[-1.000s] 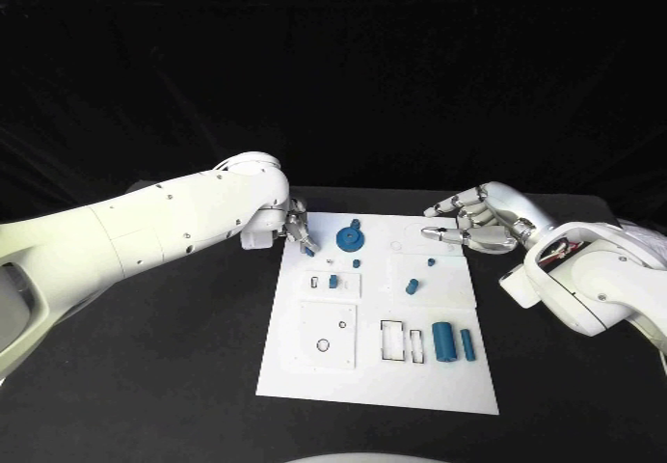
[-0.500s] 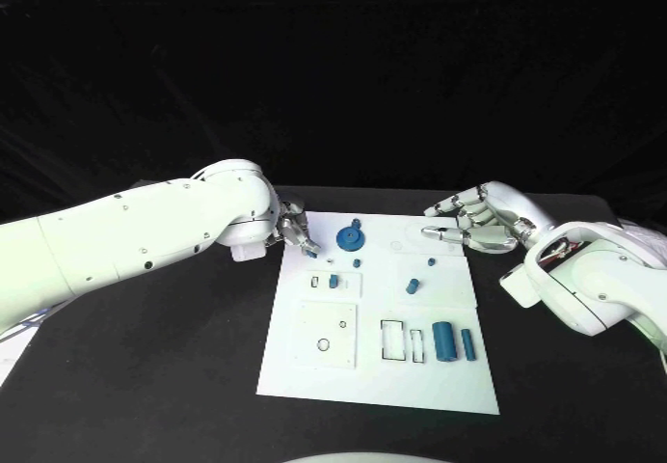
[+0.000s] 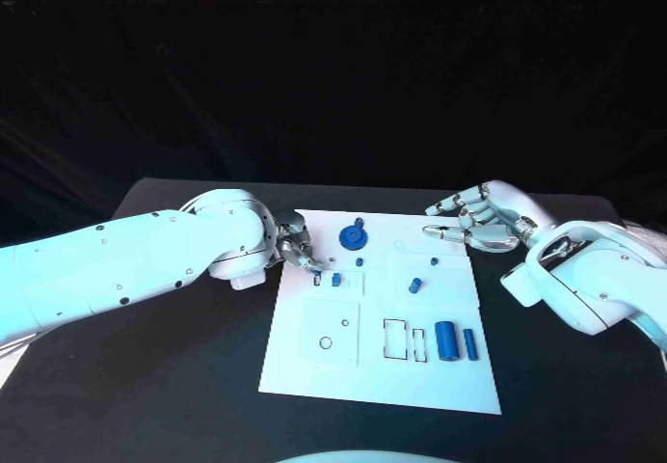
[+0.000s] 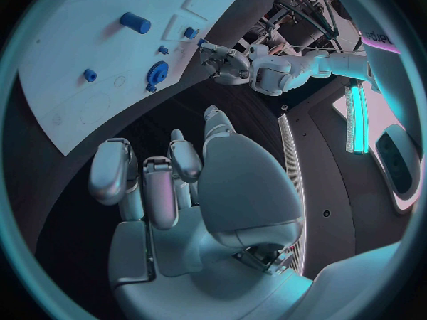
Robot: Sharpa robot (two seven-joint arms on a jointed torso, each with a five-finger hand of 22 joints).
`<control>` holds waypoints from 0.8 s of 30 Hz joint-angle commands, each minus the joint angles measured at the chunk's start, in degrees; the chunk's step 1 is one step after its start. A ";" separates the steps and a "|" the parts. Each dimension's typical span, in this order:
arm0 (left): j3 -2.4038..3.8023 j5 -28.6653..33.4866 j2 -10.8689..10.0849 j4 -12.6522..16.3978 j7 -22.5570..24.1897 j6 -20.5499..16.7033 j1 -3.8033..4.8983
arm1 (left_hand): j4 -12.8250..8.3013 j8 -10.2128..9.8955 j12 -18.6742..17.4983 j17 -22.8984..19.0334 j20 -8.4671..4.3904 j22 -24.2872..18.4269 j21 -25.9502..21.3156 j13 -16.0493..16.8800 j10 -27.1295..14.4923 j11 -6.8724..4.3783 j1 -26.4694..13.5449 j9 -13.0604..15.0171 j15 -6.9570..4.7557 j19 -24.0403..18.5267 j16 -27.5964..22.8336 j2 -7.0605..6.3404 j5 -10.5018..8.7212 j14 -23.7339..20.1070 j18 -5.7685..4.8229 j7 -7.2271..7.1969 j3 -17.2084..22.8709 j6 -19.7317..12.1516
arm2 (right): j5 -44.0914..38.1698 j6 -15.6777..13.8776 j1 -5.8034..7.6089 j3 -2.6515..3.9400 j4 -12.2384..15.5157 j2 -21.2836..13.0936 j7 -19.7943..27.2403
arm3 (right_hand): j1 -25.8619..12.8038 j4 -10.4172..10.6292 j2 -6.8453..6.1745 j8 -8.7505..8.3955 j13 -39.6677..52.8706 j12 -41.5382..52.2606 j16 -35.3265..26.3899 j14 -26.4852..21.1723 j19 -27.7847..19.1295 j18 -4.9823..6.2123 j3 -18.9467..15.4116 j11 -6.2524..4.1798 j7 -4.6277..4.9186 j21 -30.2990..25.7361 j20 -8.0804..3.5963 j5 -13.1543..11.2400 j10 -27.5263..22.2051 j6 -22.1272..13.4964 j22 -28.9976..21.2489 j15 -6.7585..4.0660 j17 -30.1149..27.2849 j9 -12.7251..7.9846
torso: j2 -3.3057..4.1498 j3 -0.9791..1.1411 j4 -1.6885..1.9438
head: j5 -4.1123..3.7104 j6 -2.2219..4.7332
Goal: Assemble the parts on the task board
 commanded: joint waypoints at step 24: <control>-0.03 -5.42 1.22 -0.54 -1.14 3.39 -1.06 | -7.92 0.54 0.33 15.09 -0.32 11.14 0.24 0.19 0.61 -0.14 -0.16 0.21 -0.07 3.37 0.18 -0.74 -0.11 5.94 -0.42 -0.43 8.59 0.22 | -0.11 0.70 -0.18 -0.04 -0.07 0.18 0.31 | -0.15 -0.01 0.25 0.05 0.00 0.06 -0.35 3.95 -0.09 0.45 -0.28 -0.02 -0.01 -0.18 -0.10 0.20 -0.40 0.42 -0.02 -0.24 5.41 0.01 | 0.08 0.03 -0.12 | 0.25 -0.42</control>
